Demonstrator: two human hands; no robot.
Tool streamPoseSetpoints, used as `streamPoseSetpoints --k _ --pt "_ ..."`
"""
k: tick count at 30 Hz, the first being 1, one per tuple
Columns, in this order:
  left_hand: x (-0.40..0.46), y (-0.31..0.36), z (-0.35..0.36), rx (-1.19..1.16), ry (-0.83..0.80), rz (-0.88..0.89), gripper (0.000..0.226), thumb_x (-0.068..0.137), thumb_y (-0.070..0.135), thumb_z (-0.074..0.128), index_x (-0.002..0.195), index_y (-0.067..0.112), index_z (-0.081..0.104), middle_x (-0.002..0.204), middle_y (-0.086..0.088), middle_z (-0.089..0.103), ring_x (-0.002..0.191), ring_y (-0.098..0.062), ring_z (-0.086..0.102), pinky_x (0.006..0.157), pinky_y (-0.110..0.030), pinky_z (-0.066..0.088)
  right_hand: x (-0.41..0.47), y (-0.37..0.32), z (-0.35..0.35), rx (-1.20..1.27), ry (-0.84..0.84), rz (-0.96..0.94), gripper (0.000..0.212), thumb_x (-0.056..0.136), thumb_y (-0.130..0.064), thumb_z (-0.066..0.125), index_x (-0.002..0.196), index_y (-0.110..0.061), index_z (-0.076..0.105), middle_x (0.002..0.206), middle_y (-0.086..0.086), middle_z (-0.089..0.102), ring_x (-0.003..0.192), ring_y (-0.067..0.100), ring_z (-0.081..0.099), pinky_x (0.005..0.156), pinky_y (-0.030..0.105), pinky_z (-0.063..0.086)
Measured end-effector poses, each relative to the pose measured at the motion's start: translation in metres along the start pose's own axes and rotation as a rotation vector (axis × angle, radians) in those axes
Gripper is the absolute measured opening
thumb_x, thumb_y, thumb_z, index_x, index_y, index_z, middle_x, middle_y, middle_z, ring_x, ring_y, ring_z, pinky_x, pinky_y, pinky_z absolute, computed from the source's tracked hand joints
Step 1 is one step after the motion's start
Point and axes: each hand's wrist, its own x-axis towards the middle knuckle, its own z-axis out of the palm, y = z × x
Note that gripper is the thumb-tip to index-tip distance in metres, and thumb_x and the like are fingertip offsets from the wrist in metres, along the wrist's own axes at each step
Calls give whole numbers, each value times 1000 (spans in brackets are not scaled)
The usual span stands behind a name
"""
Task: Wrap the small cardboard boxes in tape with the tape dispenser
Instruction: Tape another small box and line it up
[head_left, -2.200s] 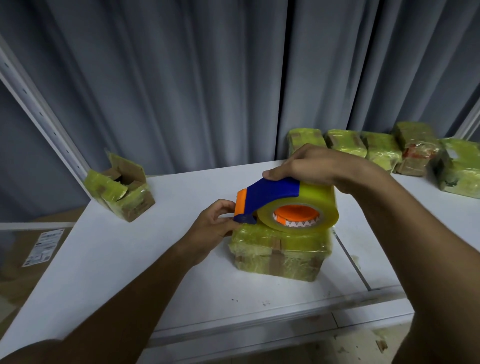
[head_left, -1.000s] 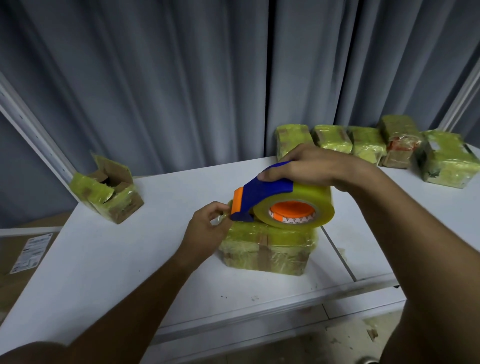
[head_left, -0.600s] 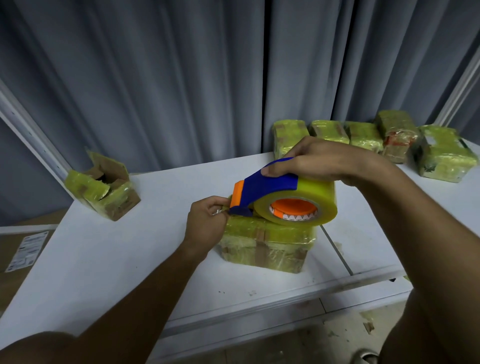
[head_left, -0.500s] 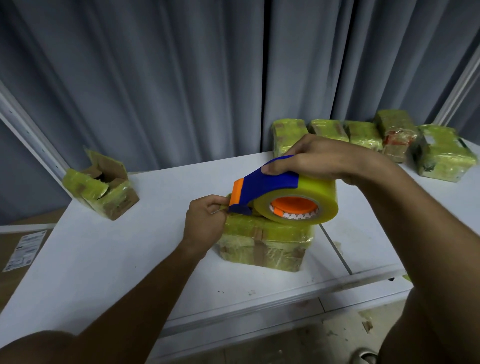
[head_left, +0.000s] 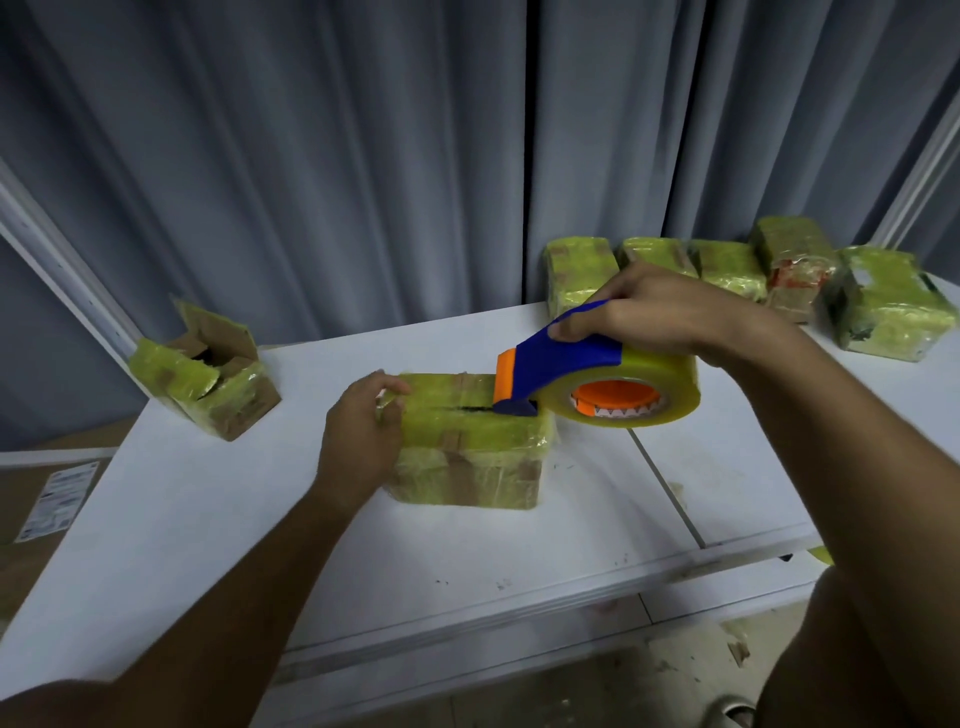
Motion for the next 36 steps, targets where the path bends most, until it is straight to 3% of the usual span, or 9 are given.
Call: streamPoseSetpoints --k 3,5,6,9,12,16,26,31,36 --pt "-1 -1 -2 179 -1 285 28 95 20 55 121 17 65 142 -4 53 134 -21 43 112 -38 33 2 3 -1 38 13 19 36 83 -55 73 83 -19 76 83 0 74 80 20 70 75 34 55" --pt "-2 2 0 215 -119 456 40 91 1 59 128 17 64 144 0 52 136 -18 43 115 -38 33 3 6 0 38 10 23 35 84 -55 72 83 -20 76 82 0 74 79 20 70 72 33 55" --pt "-5 8 0 197 -200 467 43 95 3 54 134 18 60 145 3 51 136 -13 43 115 -35 34 4 7 0 34 10 25 35 84 -55 72 84 -21 75 82 -1 74 79 20 70 72 33 55" --pt "-14 20 3 273 -319 455 56 100 53 29 149 27 40 153 15 37 136 6 28 113 -21 28 5 11 -1 66 8 49 34 84 -56 73 84 -22 76 82 -1 76 78 22 72 77 36 58" --pt "-15 13 5 464 -365 549 77 93 72 20 153 26 31 159 15 24 142 1 20 112 -23 22 7 15 0 94 6 71 35 82 -57 74 87 -22 78 81 -2 77 76 21 74 75 35 60" --pt "-10 5 5 509 -412 523 72 93 71 23 153 33 28 159 20 16 144 3 14 114 -23 22 8 18 0 123 -25 96 37 81 -58 74 94 -24 77 86 -2 78 79 22 75 73 35 60" --pt "-14 10 7 575 -454 512 77 93 69 4 156 28 16 162 15 8 148 -5 13 122 -32 16 0 37 -14 151 -43 146 40 82 -60 72 102 -26 75 92 -1 78 85 25 75 84 43 61" --pt "-16 34 7 576 -442 444 82 91 70 27 157 24 15 163 11 9 149 -9 15 117 -27 5 -2 45 -8 173 -27 149 38 83 -58 73 104 -26 77 89 -2 79 85 23 75 88 44 61" --pt "-19 53 21 521 -476 477 84 94 61 42 157 17 9 165 5 2 150 -11 7 123 -32 13 -3 47 -8 165 7 144 35 85 -56 72 103 -27 77 88 -4 78 82 21 74 83 40 61"
